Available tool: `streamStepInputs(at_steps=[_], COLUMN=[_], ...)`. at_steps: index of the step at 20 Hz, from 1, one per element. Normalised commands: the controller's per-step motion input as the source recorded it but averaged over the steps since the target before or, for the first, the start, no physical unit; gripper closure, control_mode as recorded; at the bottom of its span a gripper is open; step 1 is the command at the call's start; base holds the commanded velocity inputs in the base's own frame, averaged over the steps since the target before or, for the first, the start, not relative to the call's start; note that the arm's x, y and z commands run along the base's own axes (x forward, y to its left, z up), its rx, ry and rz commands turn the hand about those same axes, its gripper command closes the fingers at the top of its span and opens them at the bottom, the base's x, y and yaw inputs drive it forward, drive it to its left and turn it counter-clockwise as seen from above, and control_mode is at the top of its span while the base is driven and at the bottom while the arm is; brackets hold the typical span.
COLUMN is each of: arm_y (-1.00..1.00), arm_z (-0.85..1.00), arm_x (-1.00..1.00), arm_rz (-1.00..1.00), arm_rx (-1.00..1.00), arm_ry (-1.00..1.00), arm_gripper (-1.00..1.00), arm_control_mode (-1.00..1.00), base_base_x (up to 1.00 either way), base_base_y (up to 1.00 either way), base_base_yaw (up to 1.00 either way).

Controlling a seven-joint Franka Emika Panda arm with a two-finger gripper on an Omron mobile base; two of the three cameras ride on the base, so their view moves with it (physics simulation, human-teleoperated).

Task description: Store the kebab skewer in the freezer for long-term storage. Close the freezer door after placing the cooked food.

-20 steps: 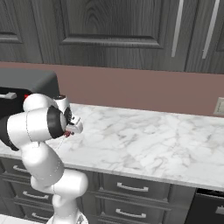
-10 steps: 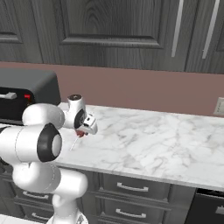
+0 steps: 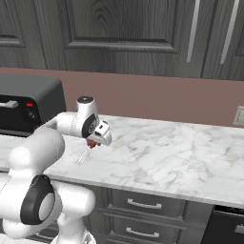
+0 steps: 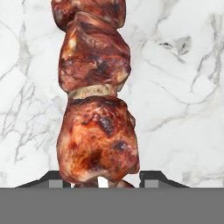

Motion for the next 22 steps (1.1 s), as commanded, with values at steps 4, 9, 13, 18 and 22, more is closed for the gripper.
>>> streamStepInputs(at_steps=[4,9,13,18,22], arm_y=[-0.13,-0.03,0.00,0.00,0.00], arm_z=[0.19,0.20,0.24,0.18,0.26], arm_x=[-0.76,-0.52,-0.29,-0.08,0.00], arm_rz=[0.01,0.17,0.12,-0.04,-0.12], arm_rx=[0.00,0.00,-0.01,-0.15,-0.09], arm_ry=[-0.18,-0.04,0.00,0.00,0.04], arm_gripper=[1.00,1.00,1.00,1.00,1.00], arm_control_mode=[-1.00,-1.00,-1.00,-1.00,-1.00], base_base_x=[0.00,0.00,0.00,0.00,0.00], base_base_y=[0.00,0.00,0.00,0.00,0.00], base_base_yaw=[0.00,0.00,0.00,0.00,0.00])
